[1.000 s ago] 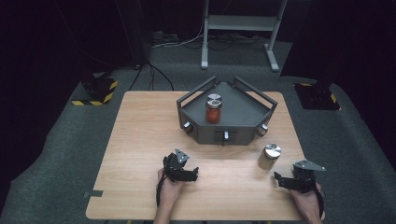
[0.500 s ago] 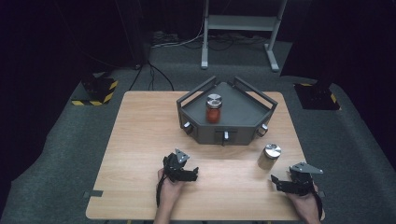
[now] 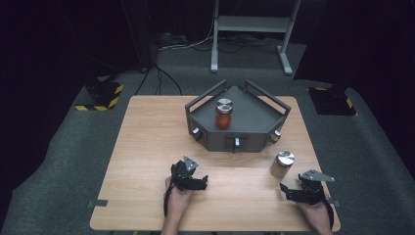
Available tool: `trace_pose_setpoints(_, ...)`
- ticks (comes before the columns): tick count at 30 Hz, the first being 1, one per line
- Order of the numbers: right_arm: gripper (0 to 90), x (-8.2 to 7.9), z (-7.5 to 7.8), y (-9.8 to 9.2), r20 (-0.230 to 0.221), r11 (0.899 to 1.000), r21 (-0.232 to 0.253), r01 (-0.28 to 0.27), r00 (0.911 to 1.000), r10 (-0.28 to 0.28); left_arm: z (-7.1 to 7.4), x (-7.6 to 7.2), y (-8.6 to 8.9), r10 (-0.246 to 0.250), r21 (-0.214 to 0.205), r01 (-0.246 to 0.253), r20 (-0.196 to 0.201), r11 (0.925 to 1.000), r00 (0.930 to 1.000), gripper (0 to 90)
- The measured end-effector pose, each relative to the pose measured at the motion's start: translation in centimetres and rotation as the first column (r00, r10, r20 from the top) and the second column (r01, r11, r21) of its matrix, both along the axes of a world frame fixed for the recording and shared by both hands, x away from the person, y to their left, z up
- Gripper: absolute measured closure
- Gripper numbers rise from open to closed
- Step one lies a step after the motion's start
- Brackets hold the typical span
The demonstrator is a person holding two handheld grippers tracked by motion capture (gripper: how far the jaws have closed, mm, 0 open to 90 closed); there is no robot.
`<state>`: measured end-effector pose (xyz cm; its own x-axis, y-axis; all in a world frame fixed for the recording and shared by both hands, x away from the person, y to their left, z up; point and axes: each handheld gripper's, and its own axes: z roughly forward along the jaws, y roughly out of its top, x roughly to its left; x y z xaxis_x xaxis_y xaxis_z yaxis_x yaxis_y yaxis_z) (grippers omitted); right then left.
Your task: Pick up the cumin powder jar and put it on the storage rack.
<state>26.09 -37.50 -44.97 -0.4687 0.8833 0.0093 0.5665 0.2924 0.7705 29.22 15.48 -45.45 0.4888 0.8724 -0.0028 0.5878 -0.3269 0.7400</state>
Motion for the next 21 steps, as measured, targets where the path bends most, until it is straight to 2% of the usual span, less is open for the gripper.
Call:
trace_pose_setpoints(16,11.2,0.9,0.6,0.8,0.037,0.999,0.018,-0.035,0.9987,0.034,0.0,0.0,0.0,0.002,-0.001,-0.002,0.0,1.0,1.0,7.3)
trace_pose_setpoints(21,12.1,1.3,0.7,0.9,0.06,0.999,0.04,-0.033,0.9977,0.031,0.0,0.0,0.0,0.002,-0.001,-0.002,0.0,1.0,1.0,7.4)
